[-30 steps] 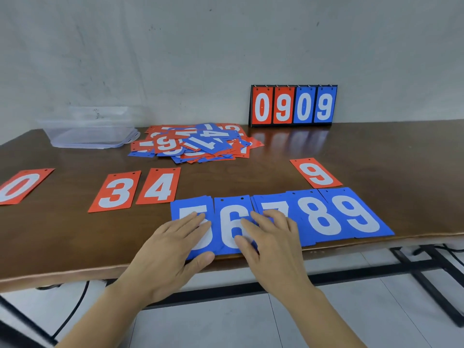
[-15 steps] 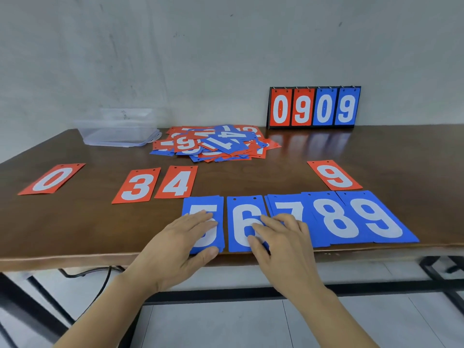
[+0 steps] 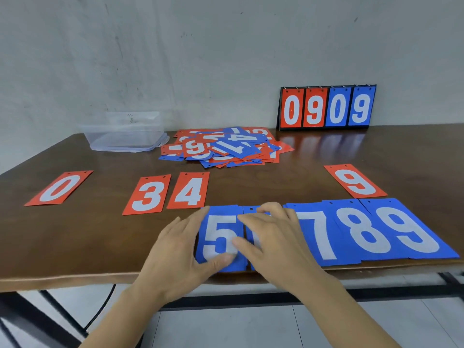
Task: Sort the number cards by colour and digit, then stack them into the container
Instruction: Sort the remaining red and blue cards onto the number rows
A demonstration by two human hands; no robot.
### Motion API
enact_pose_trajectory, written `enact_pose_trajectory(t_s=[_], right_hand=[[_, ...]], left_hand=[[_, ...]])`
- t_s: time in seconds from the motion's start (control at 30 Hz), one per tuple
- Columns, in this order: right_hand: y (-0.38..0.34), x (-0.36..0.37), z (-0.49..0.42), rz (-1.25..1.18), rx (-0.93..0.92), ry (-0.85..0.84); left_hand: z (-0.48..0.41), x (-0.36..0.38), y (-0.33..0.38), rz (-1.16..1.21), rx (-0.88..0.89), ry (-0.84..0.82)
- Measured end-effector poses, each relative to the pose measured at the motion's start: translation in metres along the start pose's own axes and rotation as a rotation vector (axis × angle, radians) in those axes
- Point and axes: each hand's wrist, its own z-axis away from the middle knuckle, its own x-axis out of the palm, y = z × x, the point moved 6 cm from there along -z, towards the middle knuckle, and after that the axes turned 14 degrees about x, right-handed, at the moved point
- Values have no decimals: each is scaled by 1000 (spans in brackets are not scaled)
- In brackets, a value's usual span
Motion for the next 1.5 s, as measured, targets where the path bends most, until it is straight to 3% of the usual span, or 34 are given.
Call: enact_pose_trajectory(t_s=[0.07,0.27,0.43,0.6,0.7,0.8,1.1,1.27,1.5], right_hand=[[-9,11,-9,58,6,-129],[-18,19,-17,108,22,-208],[-42,-1,-53,120,39,-194],[-87,45,-115,250,40,-282],[-100,79,-133,365,17,-390],[-101,91,-133,353,-26,-480],[-98,88,-130,268,-21,-508],[-81,72,-152,149,97,-401],[-31,65,-199,173,299,-303]], left_hand=[[1,3,-3,54,36,10],[-5,-8,-27,58,38,-69],[-25,-43,-100,-221,-52,-10],[-33,-41,-162,-312,-161,-292],[-31,-43,-171,-294,-138,-327],[-29,-45,-176,-266,-93,-305],[-33,-42,-176,-214,-61,-263],[-51,-54,-172,-150,-20,-180],[-141,-56,-169,-71,-43,-13]])
